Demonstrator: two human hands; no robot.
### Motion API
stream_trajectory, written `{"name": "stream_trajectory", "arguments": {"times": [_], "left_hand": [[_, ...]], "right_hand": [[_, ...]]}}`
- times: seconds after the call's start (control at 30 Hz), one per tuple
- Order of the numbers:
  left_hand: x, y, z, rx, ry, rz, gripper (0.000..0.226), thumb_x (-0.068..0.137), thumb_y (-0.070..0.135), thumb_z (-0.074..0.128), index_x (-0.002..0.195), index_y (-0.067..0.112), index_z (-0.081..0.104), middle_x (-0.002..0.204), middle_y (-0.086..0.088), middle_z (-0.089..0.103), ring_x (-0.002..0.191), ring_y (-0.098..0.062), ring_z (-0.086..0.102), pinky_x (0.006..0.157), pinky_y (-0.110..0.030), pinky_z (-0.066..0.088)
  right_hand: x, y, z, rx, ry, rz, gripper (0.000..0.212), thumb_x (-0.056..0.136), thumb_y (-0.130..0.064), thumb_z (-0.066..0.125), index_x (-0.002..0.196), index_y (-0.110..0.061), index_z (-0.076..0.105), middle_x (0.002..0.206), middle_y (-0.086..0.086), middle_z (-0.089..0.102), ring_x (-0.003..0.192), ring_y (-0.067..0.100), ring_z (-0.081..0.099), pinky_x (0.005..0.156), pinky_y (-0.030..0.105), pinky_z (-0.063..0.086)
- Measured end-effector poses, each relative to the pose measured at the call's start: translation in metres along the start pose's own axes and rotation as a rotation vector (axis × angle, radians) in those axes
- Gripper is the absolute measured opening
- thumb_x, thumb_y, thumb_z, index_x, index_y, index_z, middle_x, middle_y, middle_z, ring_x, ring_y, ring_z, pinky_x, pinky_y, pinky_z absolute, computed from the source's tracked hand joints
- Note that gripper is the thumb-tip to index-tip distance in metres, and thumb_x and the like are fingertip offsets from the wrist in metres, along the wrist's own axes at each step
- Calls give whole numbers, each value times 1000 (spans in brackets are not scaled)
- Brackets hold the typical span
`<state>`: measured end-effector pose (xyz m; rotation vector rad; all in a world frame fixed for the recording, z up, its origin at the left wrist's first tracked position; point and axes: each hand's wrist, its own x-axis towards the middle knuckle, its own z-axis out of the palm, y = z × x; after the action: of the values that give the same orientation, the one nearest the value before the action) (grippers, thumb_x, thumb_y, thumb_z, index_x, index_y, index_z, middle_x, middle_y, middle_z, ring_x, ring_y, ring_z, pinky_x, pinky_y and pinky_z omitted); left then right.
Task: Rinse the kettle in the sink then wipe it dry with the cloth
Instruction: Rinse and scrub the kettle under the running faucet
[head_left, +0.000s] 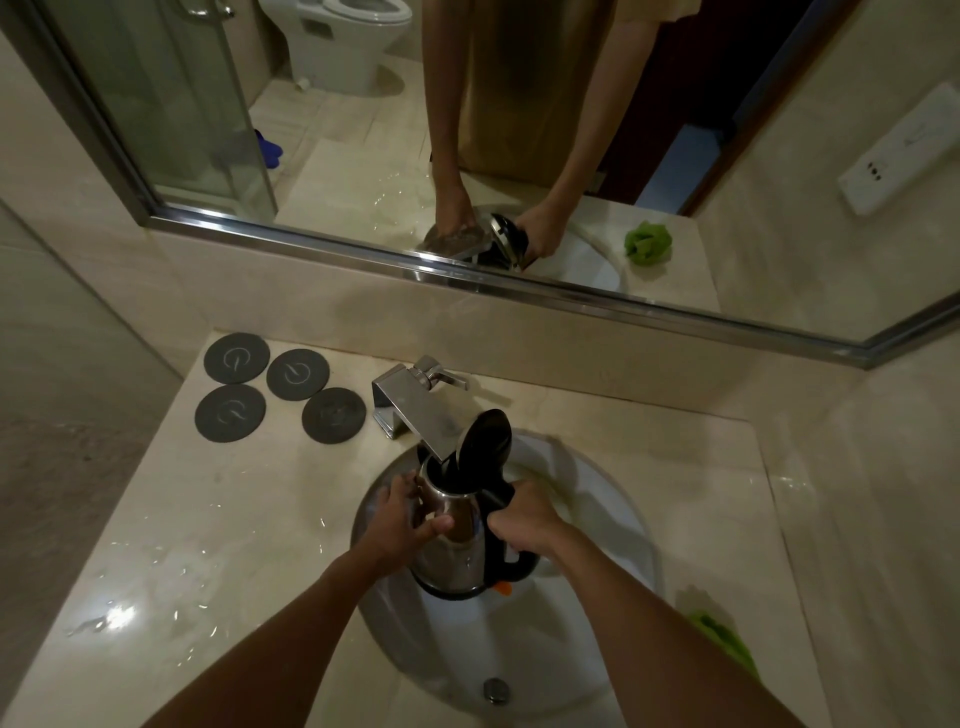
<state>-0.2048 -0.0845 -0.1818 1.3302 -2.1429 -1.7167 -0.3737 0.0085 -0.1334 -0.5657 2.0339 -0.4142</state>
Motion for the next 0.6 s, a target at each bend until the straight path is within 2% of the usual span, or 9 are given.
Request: {"name": "stream_trajectory", "arguments": {"times": [0.13, 0.23, 0.33, 0.5, 0.6], "left_hand": [[1, 0, 0, 14, -4, 5, 76, 74, 29, 78, 134, 13, 35, 136, -10, 39, 112, -9, 34, 91, -23, 30], [1, 0, -1, 32, -9, 4, 78, 75, 31, 78, 136, 13, 33, 136, -10, 39, 117, -12, 36, 93, -24, 30], [1, 1, -2, 25, -22, 3, 80, 75, 30, 78, 138, 13, 31, 137, -10, 38, 120, -13, 33, 94, -25, 29], [2, 2, -2, -5, -68, -7, 76, 78, 24, 76, 136, 10, 30, 140, -12, 34, 117, -10, 31, 90, -17, 29], [2, 2, -2, -7, -73, -17, 76, 79, 24, 75, 137, 10, 29, 141, -13, 33, 116, -10, 31, 92, -20, 29]], "right_hand": [[2, 2, 1, -5, 9, 15, 9, 73, -9, 61, 74, -16, 54, 71, 6, 59, 65, 23, 61, 53, 27, 45], [2, 2, 2, 5, 9, 5, 11, 73, -8, 61, 73, -17, 56, 71, 5, 59, 68, 24, 60, 56, 30, 46], [2, 2, 1, 10, 6, -1, 11, 74, -7, 61, 75, -17, 57, 72, 5, 59, 69, 24, 61, 56, 30, 46], [2, 3, 2, 0, 5, 3, 8, 74, -8, 60, 79, -13, 57, 73, 8, 60, 65, 24, 61, 53, 29, 47], [2, 3, 3, -3, 11, -1, 9, 75, -7, 61, 78, -15, 57, 72, 6, 60, 65, 23, 61, 53, 28, 46]]}}
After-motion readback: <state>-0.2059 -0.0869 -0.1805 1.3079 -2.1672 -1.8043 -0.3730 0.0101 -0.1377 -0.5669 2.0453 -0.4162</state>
